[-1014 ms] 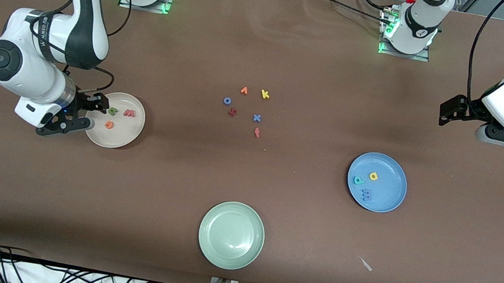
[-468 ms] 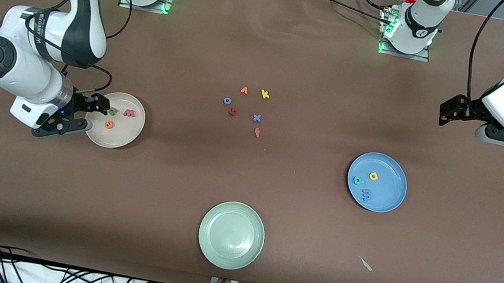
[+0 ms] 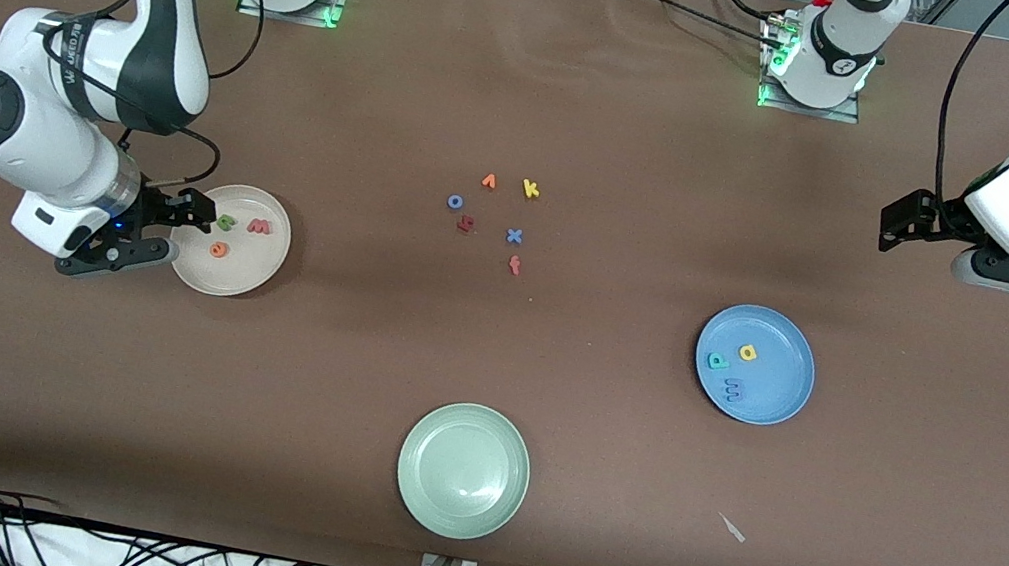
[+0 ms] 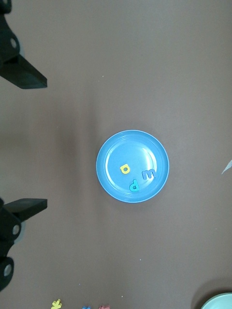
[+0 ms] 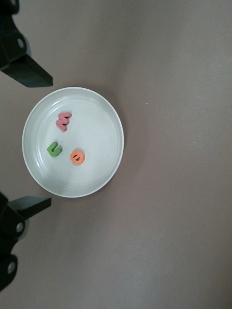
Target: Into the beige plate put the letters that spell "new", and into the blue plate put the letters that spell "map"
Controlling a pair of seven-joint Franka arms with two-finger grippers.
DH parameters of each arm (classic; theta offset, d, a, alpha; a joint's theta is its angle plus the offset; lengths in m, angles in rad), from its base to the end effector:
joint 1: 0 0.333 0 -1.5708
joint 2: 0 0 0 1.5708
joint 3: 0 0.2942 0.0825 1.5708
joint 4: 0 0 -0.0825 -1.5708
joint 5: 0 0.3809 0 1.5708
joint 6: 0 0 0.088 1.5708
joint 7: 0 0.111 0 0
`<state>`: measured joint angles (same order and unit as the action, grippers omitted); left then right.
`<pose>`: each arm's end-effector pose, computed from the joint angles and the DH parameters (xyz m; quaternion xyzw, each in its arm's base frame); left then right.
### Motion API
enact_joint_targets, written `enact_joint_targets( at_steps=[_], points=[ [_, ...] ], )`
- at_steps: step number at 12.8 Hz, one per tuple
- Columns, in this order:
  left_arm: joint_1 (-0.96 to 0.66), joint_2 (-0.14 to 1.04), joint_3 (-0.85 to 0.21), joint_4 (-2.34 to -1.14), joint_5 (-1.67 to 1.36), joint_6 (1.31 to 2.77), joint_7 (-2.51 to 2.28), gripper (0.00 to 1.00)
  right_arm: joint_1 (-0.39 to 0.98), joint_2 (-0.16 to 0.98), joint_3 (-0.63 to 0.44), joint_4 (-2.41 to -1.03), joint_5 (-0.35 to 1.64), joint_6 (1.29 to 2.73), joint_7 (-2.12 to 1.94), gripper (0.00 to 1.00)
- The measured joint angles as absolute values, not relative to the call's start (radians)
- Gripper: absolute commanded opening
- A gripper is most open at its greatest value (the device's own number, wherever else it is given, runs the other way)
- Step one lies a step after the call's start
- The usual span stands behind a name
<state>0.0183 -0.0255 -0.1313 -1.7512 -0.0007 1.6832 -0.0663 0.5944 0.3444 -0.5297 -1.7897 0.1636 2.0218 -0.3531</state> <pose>0.5437 -0.0624 0.5372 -0.9995 0.0232 0.0212 0.0032 0.6143 0.0698 0.3543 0.9831 0.1799 -0.0320 0.0091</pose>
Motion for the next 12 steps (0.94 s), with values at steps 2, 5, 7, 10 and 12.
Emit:
enact_joint_targets(
  at_steps=[2, 5, 7, 10, 12],
  points=[
    [0.018, -0.025, -0.131, -1.751, -0.001, 1.683, -0.066, 1.00, 0.592, 0.344, -0.530, -1.781, 0.164, 2.021, -0.353, 1.00],
    [0.018, -0.025, -0.131, -1.751, -0.001, 1.683, -0.066, 1.00, 0.592, 0.344, -0.530, -1.780, 0.164, 2.021, -0.353, 1.00],
    [0.018, -0.025, -0.131, -1.751, -0.001, 1.683, -0.066, 1.00, 0.592, 0.344, -0.530, -1.777, 0.164, 2.021, -0.353, 1.00],
    [0.018, -0.025, -0.131, -1.750, -0.001, 1.683, -0.066, 1.00, 0.577, 0.344, -0.533, -1.757, 0.164, 2.019, -0.353, 1.00],
    [0.018, -0.024, -0.131, -1.750, -0.001, 1.683, -0.066, 1.00, 0.552, 0.344, -0.533, -1.719, 0.164, 1.991, -0.353, 1.00]
  ],
)
